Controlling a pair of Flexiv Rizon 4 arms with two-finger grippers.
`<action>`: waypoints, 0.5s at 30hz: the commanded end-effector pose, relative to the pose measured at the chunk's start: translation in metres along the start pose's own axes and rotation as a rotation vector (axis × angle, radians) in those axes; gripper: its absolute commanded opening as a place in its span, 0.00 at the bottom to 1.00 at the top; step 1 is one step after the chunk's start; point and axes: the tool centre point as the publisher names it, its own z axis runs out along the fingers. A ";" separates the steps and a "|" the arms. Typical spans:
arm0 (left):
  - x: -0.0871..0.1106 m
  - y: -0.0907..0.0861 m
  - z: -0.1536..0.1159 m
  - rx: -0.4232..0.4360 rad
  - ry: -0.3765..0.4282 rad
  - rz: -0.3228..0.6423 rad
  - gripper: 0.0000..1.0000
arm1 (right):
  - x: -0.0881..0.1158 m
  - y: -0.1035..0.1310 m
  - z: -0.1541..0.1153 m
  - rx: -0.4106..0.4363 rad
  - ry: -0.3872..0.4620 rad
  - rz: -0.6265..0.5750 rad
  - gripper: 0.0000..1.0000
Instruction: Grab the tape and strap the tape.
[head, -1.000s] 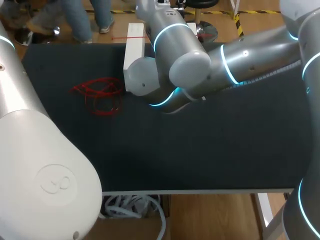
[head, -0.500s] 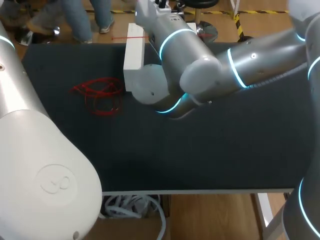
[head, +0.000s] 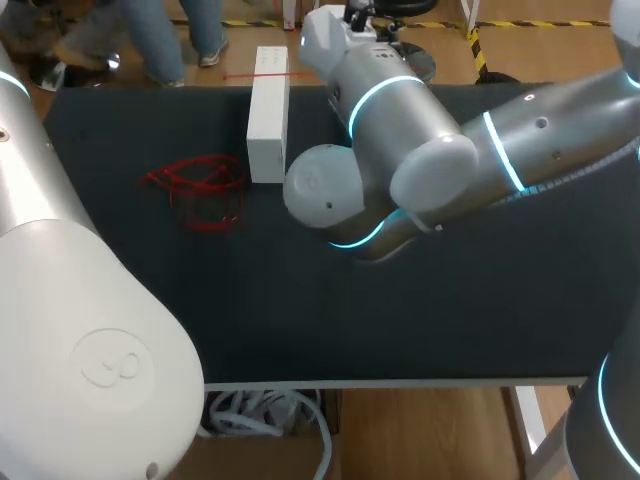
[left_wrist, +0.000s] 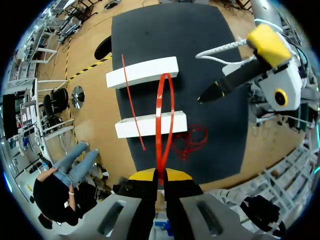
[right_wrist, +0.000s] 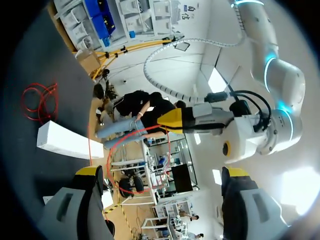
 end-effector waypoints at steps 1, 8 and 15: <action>0.000 0.000 -0.001 -0.004 0.003 -0.001 0.00 | -0.011 -0.016 -0.009 0.012 0.003 -0.014 1.00; 0.000 0.000 -0.001 -0.004 0.003 -0.001 0.00 | -0.017 -0.066 -0.010 0.118 -0.009 -0.084 1.00; 0.000 0.000 -0.001 -0.004 0.003 -0.001 0.00 | -0.022 -0.095 0.000 0.156 -0.029 -0.080 1.00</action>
